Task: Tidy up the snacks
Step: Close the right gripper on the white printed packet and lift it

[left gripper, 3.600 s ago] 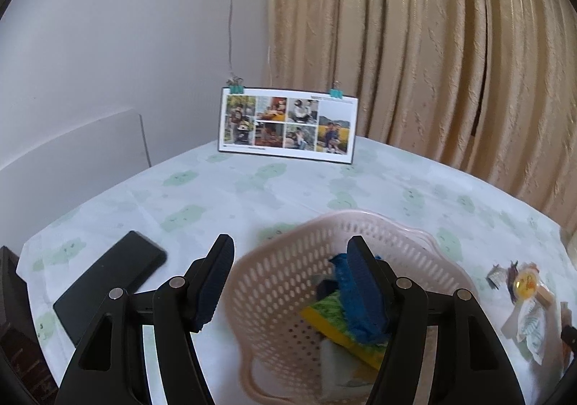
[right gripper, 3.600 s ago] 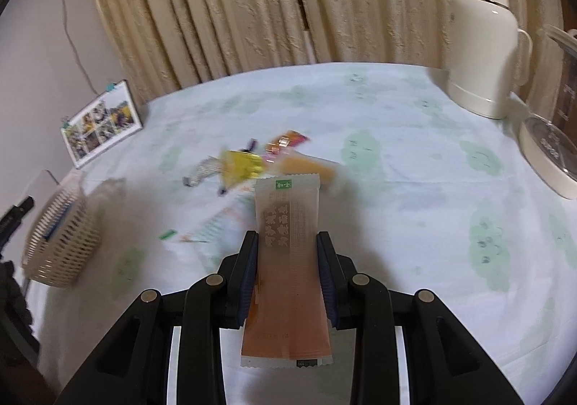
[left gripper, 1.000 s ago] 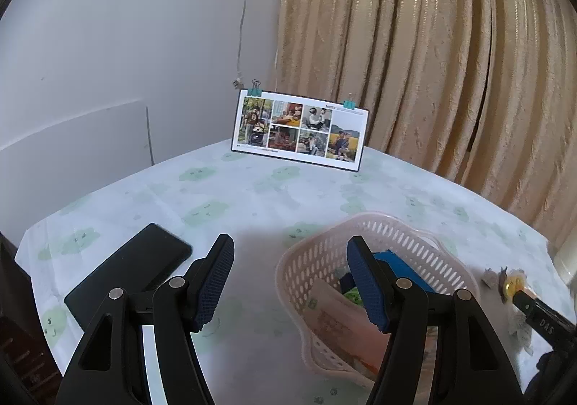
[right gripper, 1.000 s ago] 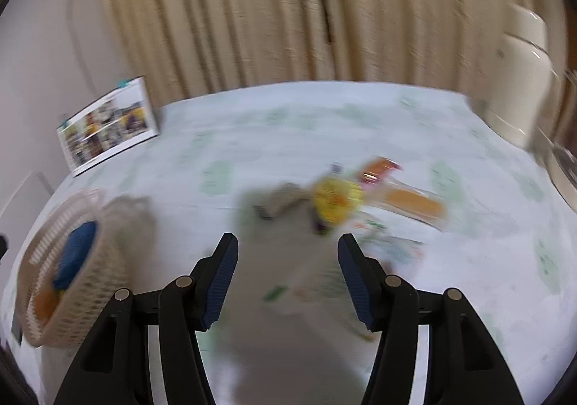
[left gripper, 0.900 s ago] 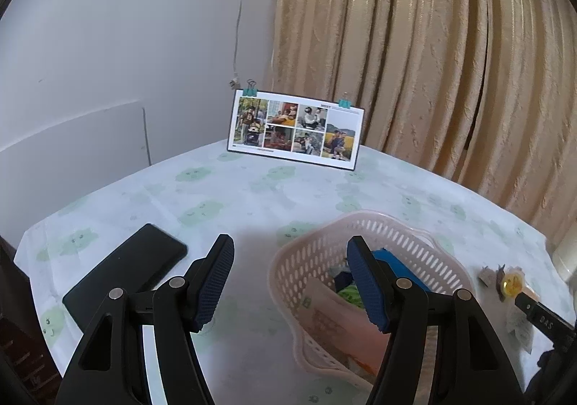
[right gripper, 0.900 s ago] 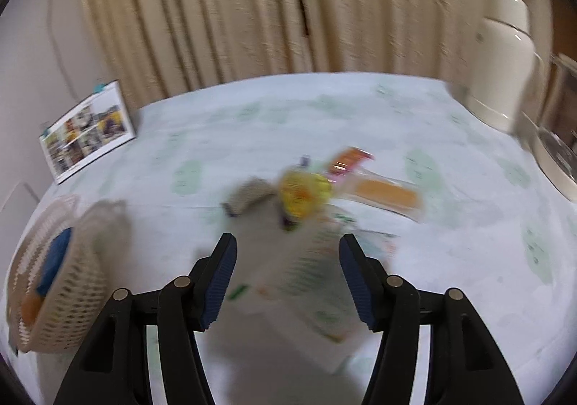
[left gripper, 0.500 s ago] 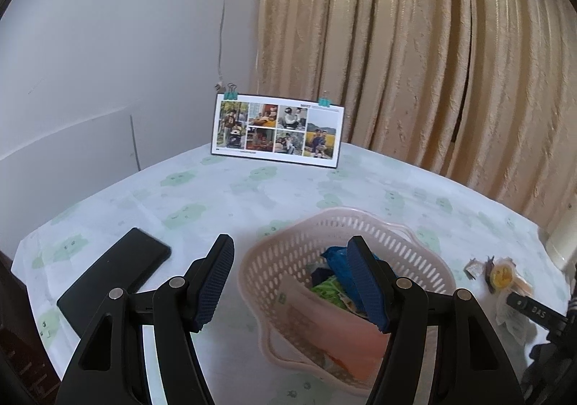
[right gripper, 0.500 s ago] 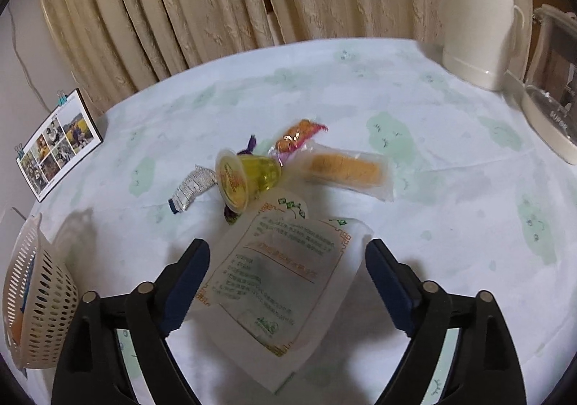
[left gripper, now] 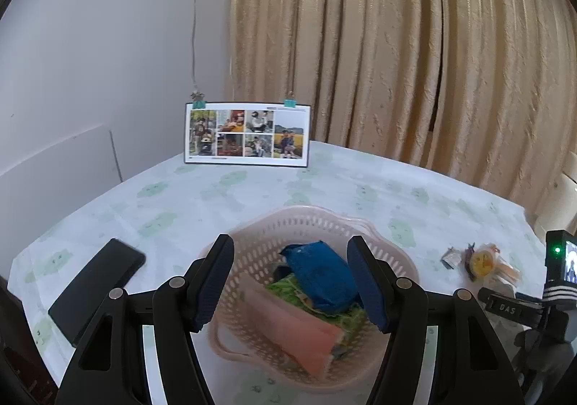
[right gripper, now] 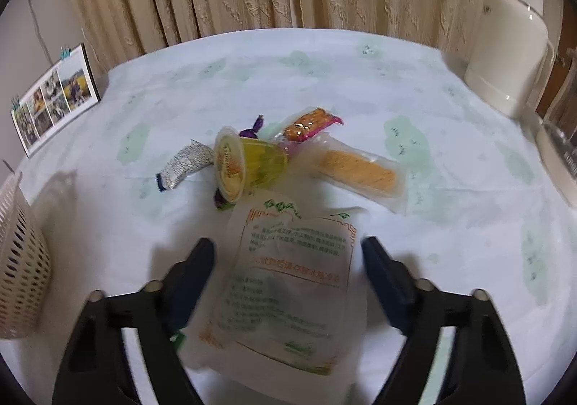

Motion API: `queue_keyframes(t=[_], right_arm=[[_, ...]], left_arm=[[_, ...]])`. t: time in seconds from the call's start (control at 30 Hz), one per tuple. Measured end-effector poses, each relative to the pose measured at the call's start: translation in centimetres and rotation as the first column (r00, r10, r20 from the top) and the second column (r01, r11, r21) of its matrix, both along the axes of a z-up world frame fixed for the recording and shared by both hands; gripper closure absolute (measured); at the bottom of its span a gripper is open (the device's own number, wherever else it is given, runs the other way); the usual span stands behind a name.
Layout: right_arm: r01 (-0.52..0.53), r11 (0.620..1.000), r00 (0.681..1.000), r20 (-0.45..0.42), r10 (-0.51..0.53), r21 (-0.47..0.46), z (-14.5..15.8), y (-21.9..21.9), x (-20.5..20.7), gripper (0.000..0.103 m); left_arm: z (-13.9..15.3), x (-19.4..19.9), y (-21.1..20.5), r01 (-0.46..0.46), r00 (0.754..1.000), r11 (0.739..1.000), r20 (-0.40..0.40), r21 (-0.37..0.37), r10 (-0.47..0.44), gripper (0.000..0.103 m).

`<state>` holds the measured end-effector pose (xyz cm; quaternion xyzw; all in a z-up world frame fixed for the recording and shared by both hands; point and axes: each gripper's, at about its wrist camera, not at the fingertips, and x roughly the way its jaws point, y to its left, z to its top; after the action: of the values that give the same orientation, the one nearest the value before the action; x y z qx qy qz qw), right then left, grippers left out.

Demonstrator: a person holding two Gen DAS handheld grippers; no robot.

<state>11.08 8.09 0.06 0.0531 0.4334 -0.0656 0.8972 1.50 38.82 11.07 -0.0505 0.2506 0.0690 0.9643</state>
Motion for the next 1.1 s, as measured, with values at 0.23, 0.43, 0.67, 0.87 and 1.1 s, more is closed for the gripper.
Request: queue_keyframes(t=[0.23,0.43,0.67,0.87,1.1], right_arm=[[-0.025,0.999,0.999,0.021,0.024,0.025,0.3,-1.6,-0.8,0.058],[-0.032,0.997,0.999,0.030,0.030,0.064,0.5,-2.8,-1.8,0.060],[-0.022,0.993,0.999,0.039,0.017,0.119,0.9,-4.9,-3.0,0.060],[-0.012,0.989,0.998,0.057,0.004,0.145,1.3,-6.6,-3.9,0.060],[-0.004,0.987,0.997,0.077,-0.009,0.159,1.8,-8.2,-4.8,0.060]], left_arm=[[0.0,0.4,-1.9,0.036,0.999,0.999,-0.008,0.015,-0.036,0.037],[0.0,0.7,-4.0,0.070,0.997,0.997,-0.015,0.038,-0.070,0.037],[-0.2,1.5,-6.7,0.124,0.992,0.990,-0.031,0.059,-0.123,0.037],[-0.1,2.2,-10.1,0.204,0.979,0.976,-0.034,0.077,-0.202,0.037],[-0.9,3.9,-14.2,0.340,0.939,0.939,-0.070,0.046,-0.336,0.037]])
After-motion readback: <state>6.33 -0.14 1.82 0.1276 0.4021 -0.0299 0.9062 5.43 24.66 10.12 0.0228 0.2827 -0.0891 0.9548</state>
